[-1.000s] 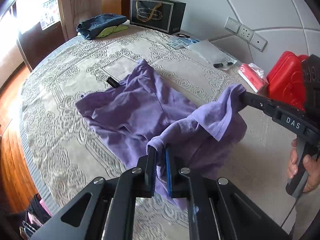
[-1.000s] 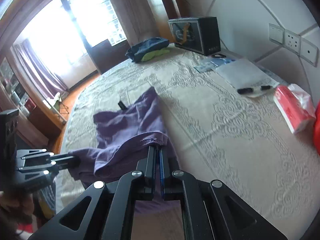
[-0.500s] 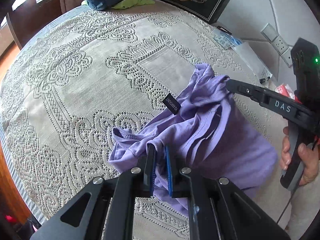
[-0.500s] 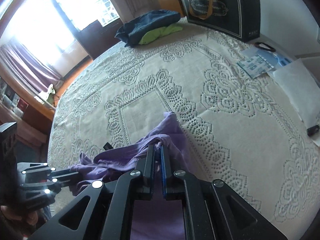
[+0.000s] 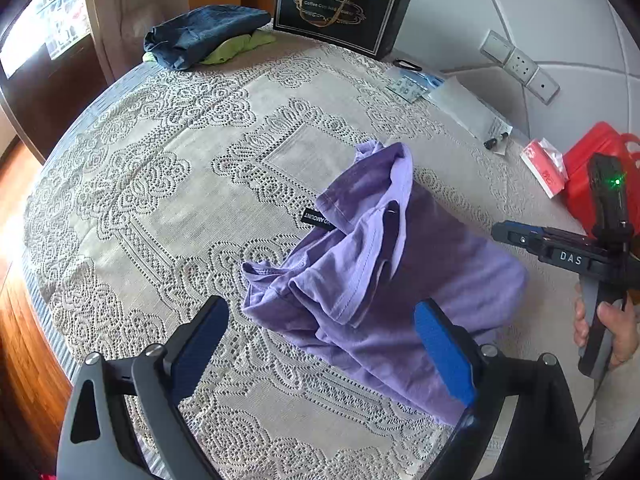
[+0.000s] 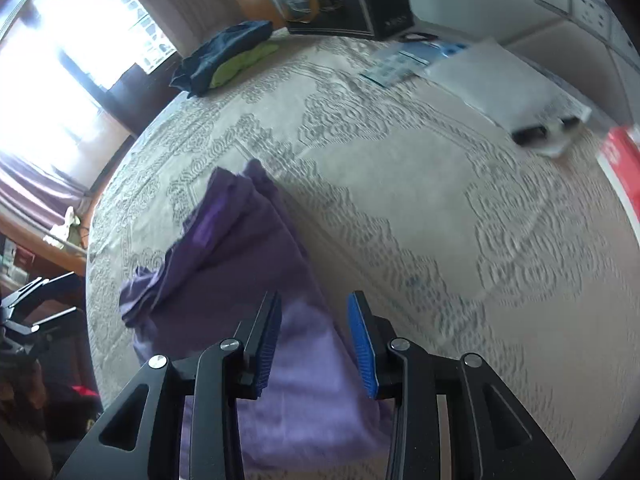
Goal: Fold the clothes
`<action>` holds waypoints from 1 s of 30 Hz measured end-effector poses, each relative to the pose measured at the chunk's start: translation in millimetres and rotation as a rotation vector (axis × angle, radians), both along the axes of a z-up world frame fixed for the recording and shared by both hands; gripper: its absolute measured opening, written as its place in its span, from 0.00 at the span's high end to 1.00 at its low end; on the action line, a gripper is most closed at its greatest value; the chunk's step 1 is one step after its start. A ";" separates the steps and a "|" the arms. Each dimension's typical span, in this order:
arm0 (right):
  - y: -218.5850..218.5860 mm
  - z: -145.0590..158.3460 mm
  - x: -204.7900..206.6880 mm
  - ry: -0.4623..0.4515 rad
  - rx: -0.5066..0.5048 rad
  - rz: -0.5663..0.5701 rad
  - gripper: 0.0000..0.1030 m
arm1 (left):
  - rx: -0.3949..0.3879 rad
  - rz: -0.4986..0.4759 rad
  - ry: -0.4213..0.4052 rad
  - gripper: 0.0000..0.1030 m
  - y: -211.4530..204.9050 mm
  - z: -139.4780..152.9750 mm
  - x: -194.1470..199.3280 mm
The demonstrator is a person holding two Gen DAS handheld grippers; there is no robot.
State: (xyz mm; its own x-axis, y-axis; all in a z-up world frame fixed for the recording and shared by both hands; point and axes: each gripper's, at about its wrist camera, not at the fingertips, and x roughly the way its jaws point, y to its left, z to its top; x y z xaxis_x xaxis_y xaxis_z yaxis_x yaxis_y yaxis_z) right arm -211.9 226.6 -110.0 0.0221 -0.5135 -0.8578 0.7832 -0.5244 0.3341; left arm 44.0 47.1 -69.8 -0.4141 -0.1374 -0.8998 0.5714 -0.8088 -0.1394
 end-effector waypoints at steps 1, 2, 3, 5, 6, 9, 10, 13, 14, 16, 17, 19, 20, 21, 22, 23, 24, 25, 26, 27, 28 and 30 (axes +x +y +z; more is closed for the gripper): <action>12.8 0.1 3.7 -0.008 0.006 -0.027 0.66 | -0.011 -0.017 -0.005 0.07 3.4 -0.5 -2.2; 25.0 0.1 7.9 -0.019 0.011 -0.053 0.66 | -0.027 -0.036 -0.016 0.07 6.3 -2.7 -6.2; 37.1 0.1 12.0 -0.030 0.017 -0.080 0.66 | -0.044 -0.054 -0.033 0.07 9.3 -6.2 -10.0; 59.8 0.1 20.5 -0.064 0.021 -0.140 0.66 | -0.060 -0.110 -0.063 0.07 12.6 -17.6 -18.8; 69.7 0.4 25.6 -0.080 0.019 -0.168 0.66 | -0.064 -0.140 -0.077 0.07 11.6 -24.6 -23.4; 85.8 -1.3 44.6 -0.103 0.016 -0.226 0.66 | -0.058 -0.238 -0.113 0.17 3.6 -45.1 -35.2; 89.4 -3.6 53.6 -0.101 0.016 -0.252 0.66 | -0.048 -0.275 -0.123 0.24 0.1 -51.6 -38.8; 93.4 -10.7 77.3 -0.124 0.015 -0.382 0.63 | -0.020 -0.395 -0.140 0.34 -8.4 -63.6 -44.1; 91.5 -10.7 88.5 -0.137 0.005 -0.415 0.62 | -0.007 -0.431 -0.137 0.39 -11.0 -66.0 -44.8; 87.7 -10.7 110.8 -0.164 -0.016 -0.481 0.58 | 0.026 -0.494 -0.139 0.52 -16.2 -72.1 -47.4; 85.5 -11.0 122.0 -0.178 -0.025 -0.513 0.54 | 0.043 -0.518 -0.142 0.65 -19.3 -74.9 -48.9; 69.8 -20.0 144.8 -0.197 0.013 -0.530 0.54 | 0.072 -0.550 -0.142 0.69 -26.1 -76.9 -50.4; 62.7 -26.1 152.8 -0.200 0.051 -0.534 0.63 | 0.085 -0.563 -0.141 0.70 -29.8 -76.8 -50.2; 55.4 -32.3 160.4 -0.206 0.095 -0.536 0.88 | 0.091 -0.570 -0.141 0.70 -34.4 -75.5 -49.0; 51.5 -35.6 165.6 -0.206 0.124 -0.539 0.92 | 0.083 -0.571 -0.143 0.70 -40.9 -74.1 -47.1; 51.3 -34.3 169.0 -0.205 0.137 -0.545 0.92 | 0.067 -0.567 -0.147 0.70 -48.6 -73.2 -44.7; 51.1 -33.0 172.4 -0.204 0.151 -0.551 0.92 | 0.058 -0.559 -0.152 0.70 -57.5 -72.5 -42.4; 51.2 -31.7 175.6 -0.203 0.163 -0.557 0.92 | 0.067 -0.545 -0.158 0.69 -68.5 -72.4 -40.3; 54.7 -29.3 175.8 -0.207 0.160 -0.563 0.92 | 0.081 -0.532 -0.167 0.67 -79.2 -72.2 -38.6; 58.2 -27.0 176.0 -0.212 0.156 -0.570 0.92 | 0.074 -0.526 -0.181 0.67 -87.2 -70.2 -37.7; 61.6 -24.7 176.2 -0.216 0.153 -0.577 0.91 | 0.050 -0.528 -0.193 0.65 -93.7 -66.1 -37.3; 71.4 -16.9 174.1 -0.209 0.136 -0.606 0.78 | 0.037 -0.529 -0.186 0.64 -106.4 -52.8 -37.8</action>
